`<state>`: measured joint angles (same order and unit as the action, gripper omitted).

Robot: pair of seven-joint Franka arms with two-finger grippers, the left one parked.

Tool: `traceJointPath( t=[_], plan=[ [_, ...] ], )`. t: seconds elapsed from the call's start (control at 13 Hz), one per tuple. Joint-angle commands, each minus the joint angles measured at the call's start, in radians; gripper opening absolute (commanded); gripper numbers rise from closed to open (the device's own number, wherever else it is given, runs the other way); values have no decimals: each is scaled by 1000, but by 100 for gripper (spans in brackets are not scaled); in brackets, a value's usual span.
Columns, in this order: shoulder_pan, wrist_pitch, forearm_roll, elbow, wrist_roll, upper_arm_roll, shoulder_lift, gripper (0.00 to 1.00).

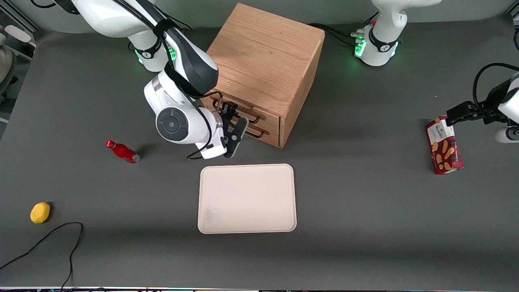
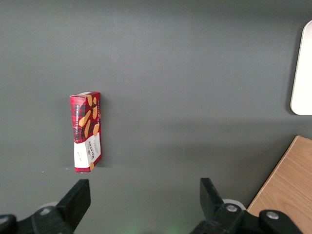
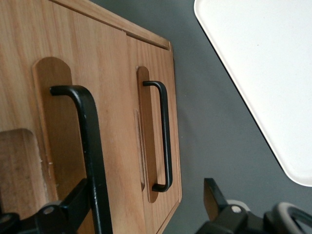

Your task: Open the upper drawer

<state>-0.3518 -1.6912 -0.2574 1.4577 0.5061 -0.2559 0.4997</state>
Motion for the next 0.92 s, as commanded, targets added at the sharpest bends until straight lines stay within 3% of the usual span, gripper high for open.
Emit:
traceJointPath(
  t=[0.0,0.85],
  plan=[
    [-3,-2,-16,17,31,9,-18,100],
    [-16,-82,-5,17,38,7,-7,100]
  ],
)
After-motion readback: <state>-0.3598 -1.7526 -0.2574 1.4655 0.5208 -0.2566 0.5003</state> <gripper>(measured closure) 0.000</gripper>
